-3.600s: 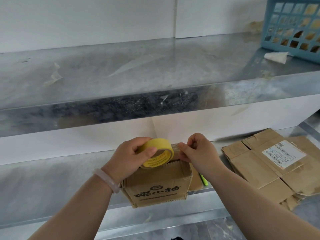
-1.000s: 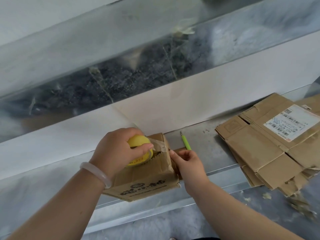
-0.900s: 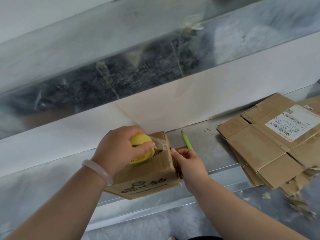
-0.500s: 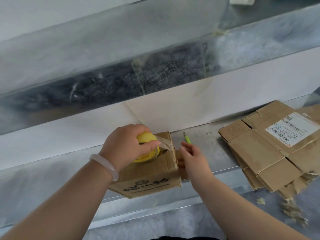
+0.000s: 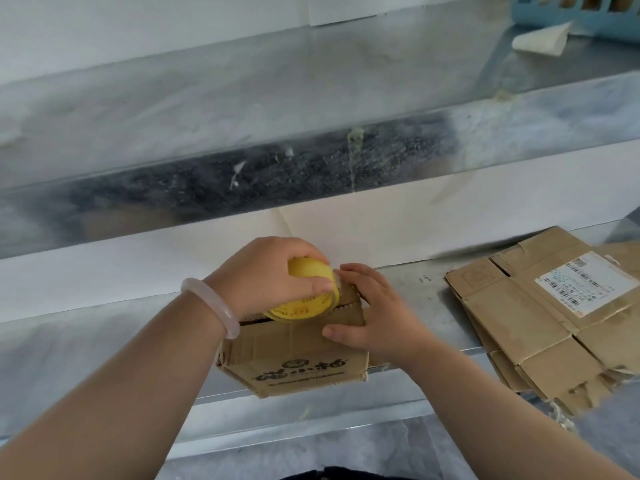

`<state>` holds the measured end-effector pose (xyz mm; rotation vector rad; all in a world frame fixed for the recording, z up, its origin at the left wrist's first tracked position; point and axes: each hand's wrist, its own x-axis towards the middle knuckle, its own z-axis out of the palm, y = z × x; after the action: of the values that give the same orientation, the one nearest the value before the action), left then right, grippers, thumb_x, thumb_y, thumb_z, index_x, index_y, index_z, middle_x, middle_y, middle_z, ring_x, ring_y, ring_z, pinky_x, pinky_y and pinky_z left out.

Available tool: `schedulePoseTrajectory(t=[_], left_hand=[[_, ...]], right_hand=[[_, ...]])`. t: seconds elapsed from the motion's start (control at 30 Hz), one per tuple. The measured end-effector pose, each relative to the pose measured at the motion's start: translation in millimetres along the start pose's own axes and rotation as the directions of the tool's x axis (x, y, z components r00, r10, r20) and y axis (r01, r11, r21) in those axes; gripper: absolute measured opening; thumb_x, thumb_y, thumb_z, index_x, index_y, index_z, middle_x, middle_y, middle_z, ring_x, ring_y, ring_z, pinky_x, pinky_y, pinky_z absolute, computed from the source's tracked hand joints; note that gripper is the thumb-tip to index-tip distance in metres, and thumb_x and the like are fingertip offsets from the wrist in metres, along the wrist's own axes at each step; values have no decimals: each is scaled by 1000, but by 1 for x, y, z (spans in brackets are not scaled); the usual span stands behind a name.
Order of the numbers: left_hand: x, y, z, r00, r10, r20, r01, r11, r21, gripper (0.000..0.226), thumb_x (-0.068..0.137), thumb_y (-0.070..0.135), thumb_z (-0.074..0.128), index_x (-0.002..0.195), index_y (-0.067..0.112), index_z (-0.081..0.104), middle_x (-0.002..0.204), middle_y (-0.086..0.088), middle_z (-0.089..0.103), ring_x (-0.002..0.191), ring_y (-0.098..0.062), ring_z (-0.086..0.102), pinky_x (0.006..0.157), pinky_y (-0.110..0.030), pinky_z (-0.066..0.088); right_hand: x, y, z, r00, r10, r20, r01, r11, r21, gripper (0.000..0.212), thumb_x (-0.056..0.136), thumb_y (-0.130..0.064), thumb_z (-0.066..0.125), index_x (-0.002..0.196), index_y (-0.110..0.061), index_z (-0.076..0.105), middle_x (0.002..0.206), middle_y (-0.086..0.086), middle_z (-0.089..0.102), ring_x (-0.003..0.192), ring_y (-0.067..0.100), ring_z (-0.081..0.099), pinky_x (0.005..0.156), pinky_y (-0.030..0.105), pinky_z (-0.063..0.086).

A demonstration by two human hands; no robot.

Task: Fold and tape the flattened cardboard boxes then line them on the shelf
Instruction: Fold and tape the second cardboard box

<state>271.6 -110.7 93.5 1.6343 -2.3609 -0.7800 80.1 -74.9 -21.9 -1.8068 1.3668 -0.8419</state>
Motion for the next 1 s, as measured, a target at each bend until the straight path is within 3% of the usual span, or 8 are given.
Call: schedulePoseTrajectory(t=[0.13,0.33,0.5,0.63,0.7,0.87,1.0], left_hand=[[-5,-8,-11,997,25,78,-10,981,-194,24,81,38,70,103,46,64,105,21,67,96,5,62,85,-24,53],[-8,-1,-8,997,62,-39,-66,991,-113,24,80,41,71,103,47,65,105,27,62,98,6,58,80,-16,47],[-11,11,-15,996,81,-34,-80,996,38,35,71,54,73,105,46,66,94,34,57,94,14,53,75,-8,39],[-11,11,-13,1000,19,-13,-18,997,77,45,69,58,72,109,40,68,108,22,63,97,2,57,83,-20,47],[-10,12,-13,1000,3,-16,-2,996,84,45,69,59,71,109,38,69,110,19,64,97,1,57,81,-19,47],[-9,15,-18,999,-48,16,47,998,41,40,69,58,72,103,37,71,89,22,62,83,7,57,66,-12,40],[-8,10,-22,993,-102,60,96,991,91,34,71,54,74,99,35,72,86,23,62,81,5,58,65,-14,43]], right_hand=[[1,4,3,1000,16,-18,-15,998,62,80,61,-58,73,135,-37,49,132,-42,26,134,-4,33,114,28,33],[2,3,10,996,66,-58,-57,988,144,58,82,-24,75,135,-33,52,132,-38,32,135,0,33,114,35,33],[1,4,11,995,59,-75,-47,987,155,52,81,-23,75,123,-44,54,131,-40,34,132,-4,35,113,31,34],[1,6,11,995,56,-79,-43,986,162,53,77,-29,78,126,-41,58,133,-37,37,132,-5,36,111,31,37],[1,6,11,996,53,-77,-39,986,162,53,77,-30,78,125,-42,58,133,-38,37,132,-4,37,111,32,38],[1,5,11,996,50,-73,-40,989,141,52,79,-30,75,127,-41,58,133,-37,36,132,-3,37,112,35,36],[1,4,11,996,53,-74,-42,989,145,52,80,-26,75,127,-40,57,136,-32,39,131,-5,38,112,33,37]])
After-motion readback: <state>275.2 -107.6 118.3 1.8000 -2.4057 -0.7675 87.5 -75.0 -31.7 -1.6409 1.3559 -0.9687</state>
